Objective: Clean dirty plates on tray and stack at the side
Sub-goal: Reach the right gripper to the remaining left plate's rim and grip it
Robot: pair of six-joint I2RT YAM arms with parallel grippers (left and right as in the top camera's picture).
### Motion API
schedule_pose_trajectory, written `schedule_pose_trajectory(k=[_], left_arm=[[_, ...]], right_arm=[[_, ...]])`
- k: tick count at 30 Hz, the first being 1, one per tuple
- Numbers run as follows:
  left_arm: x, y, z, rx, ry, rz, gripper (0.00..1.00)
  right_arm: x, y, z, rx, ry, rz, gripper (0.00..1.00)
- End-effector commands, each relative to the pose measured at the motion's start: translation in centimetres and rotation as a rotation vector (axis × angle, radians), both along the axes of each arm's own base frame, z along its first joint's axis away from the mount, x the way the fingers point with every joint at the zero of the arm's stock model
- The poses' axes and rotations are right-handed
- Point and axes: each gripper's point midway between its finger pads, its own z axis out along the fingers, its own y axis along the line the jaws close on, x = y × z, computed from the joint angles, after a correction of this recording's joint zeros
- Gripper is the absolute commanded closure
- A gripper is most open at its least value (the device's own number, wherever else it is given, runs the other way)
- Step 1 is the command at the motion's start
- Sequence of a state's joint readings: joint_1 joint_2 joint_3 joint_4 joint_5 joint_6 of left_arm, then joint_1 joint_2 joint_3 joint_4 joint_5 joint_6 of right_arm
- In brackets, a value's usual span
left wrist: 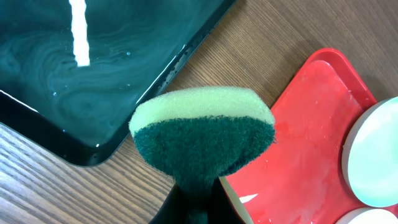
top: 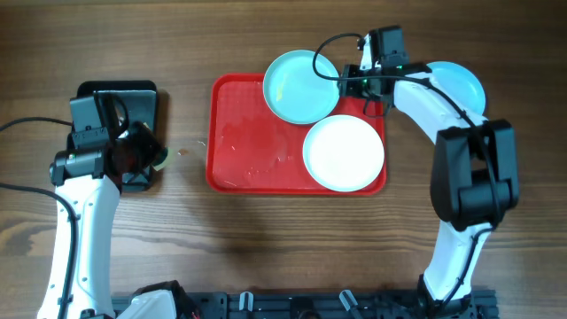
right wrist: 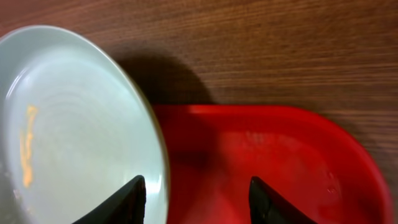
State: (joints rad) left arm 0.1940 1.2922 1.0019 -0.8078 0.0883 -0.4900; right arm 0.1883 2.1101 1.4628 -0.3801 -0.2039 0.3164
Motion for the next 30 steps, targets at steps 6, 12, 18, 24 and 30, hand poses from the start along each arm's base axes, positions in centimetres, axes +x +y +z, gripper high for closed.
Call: schedule_pose_trajectory(k=[6, 12, 18, 24, 30], left_arm=[[0.4, 0.1, 0.4, 0.001, -0.016, -0.016, 0.96], [0.4, 0.1, 0.4, 0.0, -0.016, -0.016, 0.96], [0.4, 0.1, 0.4, 0.0, -0.016, -0.016, 0.96], [0.4, 0.0, 0.4, -0.003, -0.016, -0.018, 0.96], [0.4, 0.0, 0.4, -0.003, -0.016, -0.018, 0.96]], right_arm=[[-0.2, 2.7, -1.1, 0.096, 0.017, 0.066, 0.57], [-0.5, 3.2, -1.4, 0.041, 0.011, 0.074, 0.62], [-0.5, 3.2, -1.7, -0.016, -0.003, 0.086, 0.66], [-0.4, 2.6, -2.0, -0.045, -0.005, 0.069, 0.68], [-0.3, 2.7, -3.1, -0.045, 0.005, 0.067, 0.71]])
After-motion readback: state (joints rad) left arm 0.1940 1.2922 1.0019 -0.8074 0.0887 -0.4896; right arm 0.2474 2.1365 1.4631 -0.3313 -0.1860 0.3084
